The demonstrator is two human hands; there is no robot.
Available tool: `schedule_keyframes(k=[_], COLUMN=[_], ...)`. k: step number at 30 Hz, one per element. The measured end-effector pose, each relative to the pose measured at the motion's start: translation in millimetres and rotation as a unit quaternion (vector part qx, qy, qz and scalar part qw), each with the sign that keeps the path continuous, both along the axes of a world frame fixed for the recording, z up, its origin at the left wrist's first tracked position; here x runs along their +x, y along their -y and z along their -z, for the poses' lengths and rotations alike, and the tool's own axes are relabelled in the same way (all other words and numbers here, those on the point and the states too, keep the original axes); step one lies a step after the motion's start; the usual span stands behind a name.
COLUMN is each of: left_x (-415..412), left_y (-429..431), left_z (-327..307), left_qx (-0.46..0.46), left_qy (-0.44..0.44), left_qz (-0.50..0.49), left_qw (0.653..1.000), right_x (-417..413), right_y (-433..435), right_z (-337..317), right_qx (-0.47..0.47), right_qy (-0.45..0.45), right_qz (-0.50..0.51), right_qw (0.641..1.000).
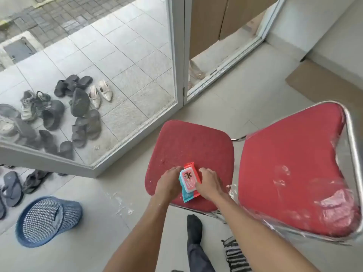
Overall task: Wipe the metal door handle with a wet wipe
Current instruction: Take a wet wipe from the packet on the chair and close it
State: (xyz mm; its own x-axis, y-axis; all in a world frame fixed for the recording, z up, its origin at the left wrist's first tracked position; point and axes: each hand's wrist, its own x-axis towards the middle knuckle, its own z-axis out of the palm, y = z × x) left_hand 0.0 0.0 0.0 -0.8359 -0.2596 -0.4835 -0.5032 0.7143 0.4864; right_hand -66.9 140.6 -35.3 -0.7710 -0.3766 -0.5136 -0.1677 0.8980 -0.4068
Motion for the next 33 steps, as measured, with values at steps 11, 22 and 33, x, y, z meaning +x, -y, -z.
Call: schedule_keyframes(k=[11,22,33], left_x=[4.1,-26.7,-36.8], left_y=[-7.9,-0.2,-10.0], left_z=[99.5,106.1,119.3], left_qx=[0.067,0.037,-0.030], left_qy=[-0.044,-0.055,-0.043], left_qz=[-0.162,-0.071,-0.007], left_qw=[0.983,0.995,0.999], right_x=[33.8,-17.9,-41.5], right_y=[19.0,23.9,3.6], right_z=[97.1,97.4,102.5], right_qx=[-0.052,-0.068,-0.174], right_qy=[-0.064,-0.134,-0.169], right_qz=[0.108,0.050,0.114], right_qw=[0.991,0.987,0.963])
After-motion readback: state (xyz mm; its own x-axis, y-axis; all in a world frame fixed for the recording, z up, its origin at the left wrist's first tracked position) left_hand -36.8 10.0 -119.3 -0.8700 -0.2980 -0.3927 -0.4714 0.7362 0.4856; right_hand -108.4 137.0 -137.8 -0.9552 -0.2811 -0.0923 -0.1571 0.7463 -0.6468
